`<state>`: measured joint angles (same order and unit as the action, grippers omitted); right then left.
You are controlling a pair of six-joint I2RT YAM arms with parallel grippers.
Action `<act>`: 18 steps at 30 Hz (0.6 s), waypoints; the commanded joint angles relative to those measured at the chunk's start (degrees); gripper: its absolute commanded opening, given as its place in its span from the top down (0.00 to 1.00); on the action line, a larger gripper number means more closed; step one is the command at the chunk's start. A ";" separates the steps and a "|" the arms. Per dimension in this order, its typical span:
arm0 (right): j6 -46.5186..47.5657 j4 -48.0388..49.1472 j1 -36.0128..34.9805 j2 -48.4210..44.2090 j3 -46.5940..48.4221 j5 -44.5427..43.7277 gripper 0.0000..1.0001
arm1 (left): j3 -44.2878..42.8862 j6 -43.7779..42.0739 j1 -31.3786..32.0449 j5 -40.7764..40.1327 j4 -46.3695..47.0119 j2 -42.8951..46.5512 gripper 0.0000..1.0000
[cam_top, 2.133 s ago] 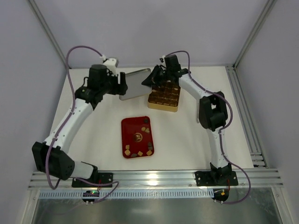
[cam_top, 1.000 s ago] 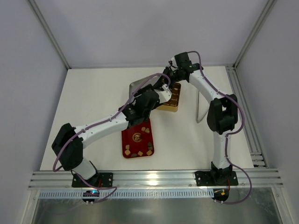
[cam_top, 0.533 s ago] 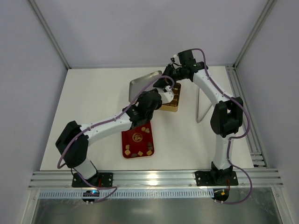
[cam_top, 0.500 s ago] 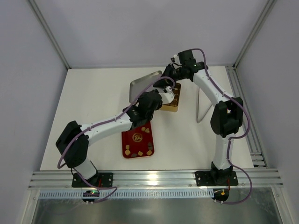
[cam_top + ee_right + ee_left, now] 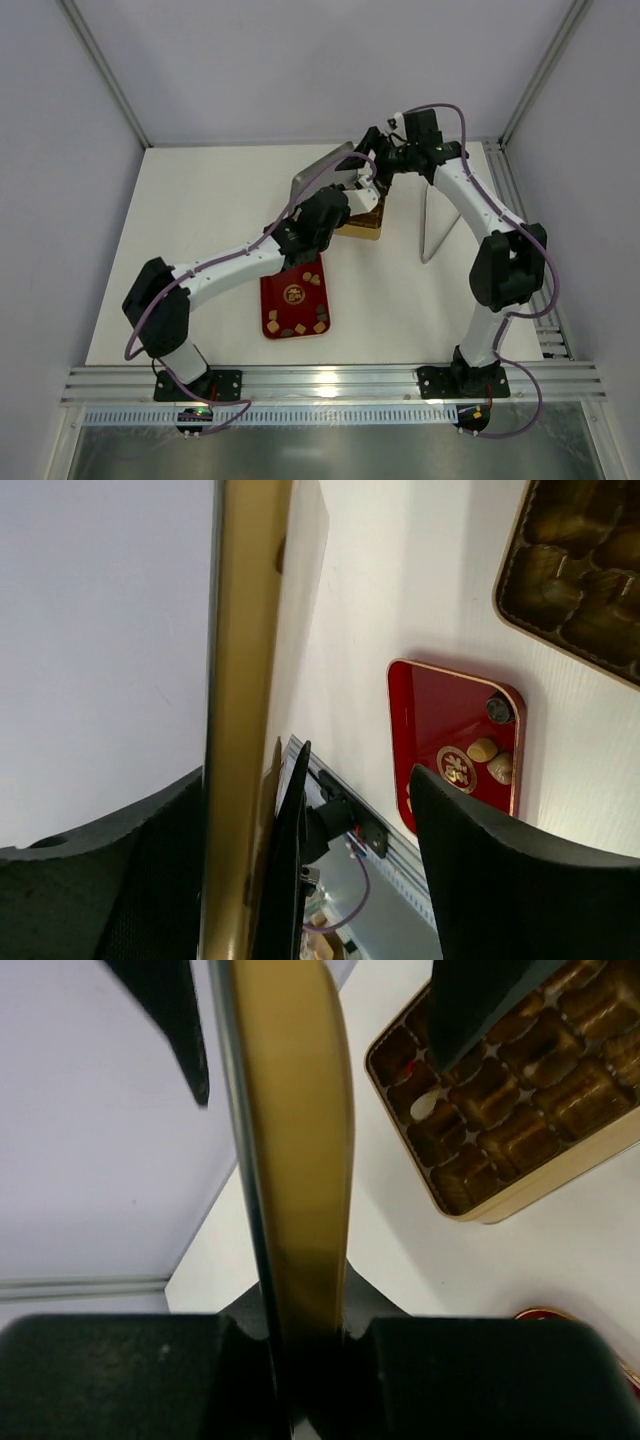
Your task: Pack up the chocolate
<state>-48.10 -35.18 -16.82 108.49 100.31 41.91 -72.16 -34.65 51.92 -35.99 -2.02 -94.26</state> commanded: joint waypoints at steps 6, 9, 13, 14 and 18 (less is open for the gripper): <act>-4.81 15.31 8.20 -14.35 -7.84 -6.40 0.12 | -9.66 10.74 -3.40 11.88 -8.42 0.66 1.00; -5.17 16.98 11.10 -17.85 -9.96 -8.68 0.10 | -14.30 15.22 -5.68 18.29 -13.86 -0.13 1.00; -2.19 17.69 14.53 -21.82 -12.95 -14.21 0.10 | -24.23 24.09 -10.25 31.44 -23.25 -3.47 1.00; -0.87 16.47 14.88 -22.26 -13.30 -16.66 0.10 | -26.69 25.85 -12.18 34.29 -25.20 -5.48 1.00; 3.36 15.84 15.15 -22.97 -15.75 -20.02 0.10 | -35.58 34.38 -17.01 49.41 -31.37 -10.50 1.00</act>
<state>-48.99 -20.73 -1.41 86.96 86.41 26.83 -102.54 -9.41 37.98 -1.63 -26.76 -102.35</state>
